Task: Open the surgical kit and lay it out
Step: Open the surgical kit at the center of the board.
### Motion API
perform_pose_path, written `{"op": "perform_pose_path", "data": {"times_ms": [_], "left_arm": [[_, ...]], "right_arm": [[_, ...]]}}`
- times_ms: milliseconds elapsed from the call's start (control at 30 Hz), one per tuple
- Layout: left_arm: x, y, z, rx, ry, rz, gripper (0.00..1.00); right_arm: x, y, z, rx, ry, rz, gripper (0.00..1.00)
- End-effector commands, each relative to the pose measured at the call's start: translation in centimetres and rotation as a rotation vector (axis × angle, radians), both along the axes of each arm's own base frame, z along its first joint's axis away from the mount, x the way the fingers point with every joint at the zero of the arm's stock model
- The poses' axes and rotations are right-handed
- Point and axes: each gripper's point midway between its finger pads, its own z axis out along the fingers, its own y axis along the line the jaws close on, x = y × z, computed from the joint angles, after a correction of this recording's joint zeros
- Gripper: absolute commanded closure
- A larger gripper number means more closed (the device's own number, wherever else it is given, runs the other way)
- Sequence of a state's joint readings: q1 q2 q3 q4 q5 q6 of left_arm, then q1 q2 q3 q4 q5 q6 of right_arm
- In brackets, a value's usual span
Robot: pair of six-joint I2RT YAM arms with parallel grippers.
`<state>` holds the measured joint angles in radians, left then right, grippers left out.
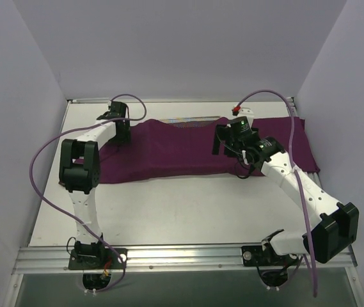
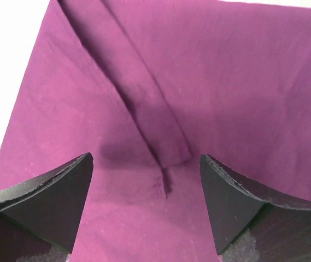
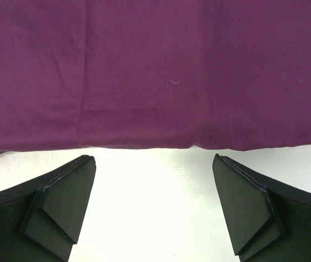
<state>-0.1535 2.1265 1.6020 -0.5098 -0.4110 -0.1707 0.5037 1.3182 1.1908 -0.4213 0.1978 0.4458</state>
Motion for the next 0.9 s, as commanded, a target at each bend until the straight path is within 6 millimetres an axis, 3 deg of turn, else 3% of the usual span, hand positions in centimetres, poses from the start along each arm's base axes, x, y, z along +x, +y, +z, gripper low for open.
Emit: {"op": "perform_pose_path", "data": {"times_ms": [0,267,433,467,533,733,867], "left_arm": [[2.3,-0.4,1.4,-0.014,-0.051,0.019,0.12],[0.2,0.9,-1.8,0.016,0.055,0.069,0.18],[0.2,1.2,-1.9,0.009,0.076,0.078,0.25],[0.4,1.3,-1.7,0.003,0.072,0.084,0.38],[0.3,1.9,-1.4,0.003,0.071,0.101,0.47],[1.5,3.7,2.1,0.023,0.003,0.12,0.51],[2.2,4.5,4.2,0.045,-0.014,0.12,0.68]], "right_arm": [[0.1,0.0,-0.4,0.01,0.002,-0.011,0.08],[0.3,0.0,-0.4,0.019,-0.002,-0.01,0.07],[0.3,0.2,-0.9,0.017,0.011,-0.007,0.07],[0.4,0.2,-1.0,0.017,0.011,-0.007,0.07],[0.5,0.4,-1.0,0.02,0.011,-0.002,0.07],[0.8,0.5,-1.2,0.013,0.015,0.005,0.07],[1.0,0.5,-1.4,0.009,0.018,0.005,0.07]]}}
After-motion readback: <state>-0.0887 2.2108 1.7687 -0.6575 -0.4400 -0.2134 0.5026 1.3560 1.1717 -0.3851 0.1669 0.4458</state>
